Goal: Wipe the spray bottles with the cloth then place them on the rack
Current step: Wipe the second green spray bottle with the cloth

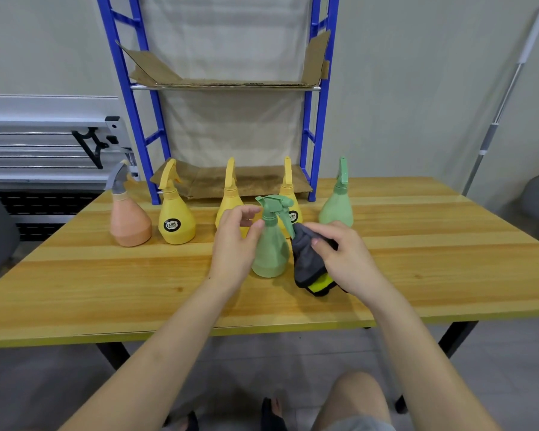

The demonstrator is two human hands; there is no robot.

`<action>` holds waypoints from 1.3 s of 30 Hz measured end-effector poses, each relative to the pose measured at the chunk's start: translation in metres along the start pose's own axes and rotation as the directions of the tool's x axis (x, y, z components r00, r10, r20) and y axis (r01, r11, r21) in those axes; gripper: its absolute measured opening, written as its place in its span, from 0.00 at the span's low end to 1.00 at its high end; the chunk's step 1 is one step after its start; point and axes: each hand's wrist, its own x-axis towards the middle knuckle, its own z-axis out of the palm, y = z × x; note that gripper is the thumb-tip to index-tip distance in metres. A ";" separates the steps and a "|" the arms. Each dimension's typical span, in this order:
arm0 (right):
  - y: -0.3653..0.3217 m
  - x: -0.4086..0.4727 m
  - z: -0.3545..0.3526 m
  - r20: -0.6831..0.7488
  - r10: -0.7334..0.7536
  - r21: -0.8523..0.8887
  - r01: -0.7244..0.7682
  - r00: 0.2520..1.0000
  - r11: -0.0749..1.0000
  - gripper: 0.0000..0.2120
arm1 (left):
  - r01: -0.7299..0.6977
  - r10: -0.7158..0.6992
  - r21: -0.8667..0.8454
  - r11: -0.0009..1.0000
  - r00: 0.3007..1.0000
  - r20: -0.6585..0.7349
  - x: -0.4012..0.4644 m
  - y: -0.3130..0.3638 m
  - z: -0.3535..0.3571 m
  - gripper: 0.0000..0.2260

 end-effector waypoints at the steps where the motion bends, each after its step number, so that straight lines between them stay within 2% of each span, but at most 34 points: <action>1: 0.001 0.000 0.001 -0.030 0.001 0.012 0.000 1.000 1.000 0.18 | -0.024 0.024 -0.006 1.000 1.000 -0.013 0.000 0.005 0.000 0.10; 4: 0.000 -0.001 0.009 -0.091 -0.021 0.027 0.024 0.996 0.999 0.18 | -0.116 0.116 -0.029 0.993 0.993 0.001 0.001 0.021 0.000 0.12; 8: -0.010 -0.006 0.024 -0.050 -0.090 0.044 0.093 0.995 0.995 0.18 | -0.198 0.198 -0.009 0.980 0.980 0.018 0.004 0.035 -0.005 0.10; 12: -0.016 -0.007 0.029 0.020 -0.128 0.073 0.126 0.992 0.989 0.18 | -0.176 0.176 0.010 0.984 0.984 0.025 0.006 0.034 -0.012 0.09; 15: -0.014 -0.005 0.028 -0.098 -0.106 0.064 0.113 0.989 0.992 0.17 | -0.073 0.074 -0.155 0.985 0.997 0.004 0.008 0.032 -0.019 0.07; 17: -0.014 -0.005 0.030 -0.224 -0.123 -0.029 0.119 0.967 0.992 0.16 | -0.019 0.021 -0.219 0.976 1.000 0.005 0.010 0.032 -0.024 0.07; 22: -0.033 0.001 0.044 -0.438 -0.340 -0.355 0.188 0.832 0.916 0.14 | 0.003 0.000 -0.150 0.989 1.000 0.023 0.022 0.028 -0.032 0.08; 24: -0.042 0.007 0.051 -0.474 -0.447 -0.448 0.229 0.759 0.864 0.13 | -0.008 0.012 -0.117 0.993 0.999 0.033 0.025 0.026 -0.033 0.09; 26: -0.047 0.014 0.062 -0.441 -0.519 -0.535 0.249 0.732 0.807 0.13 | -0.033 0.036 -0.083 0.996 0.999 0.032 0.027 0.024 -0.034 0.10; 28: -0.045 0.019 0.074 -0.387 -0.524 -0.564 0.255 0.759 0.785 0.14 | -0.045 0.047 -0.051 0.998 0.999 0.024 0.027 0.022 -0.033 0.10; 35: -0.025 0.010 0.092 -0.327 -0.400 -0.529 0.185 0.856 0.828 0.16 | -0.063 0.063 0.025 0.998 0.998 -0.012 0.030 0.023 -0.027 0.11; 39: -0.020 0.005 0.093 -0.288 -0.327 -0.454 0.172 0.900 0.874 0.15 | -0.080 0.081 0.063 0.995 0.997 -0.009 0.032 0.021 -0.029 0.10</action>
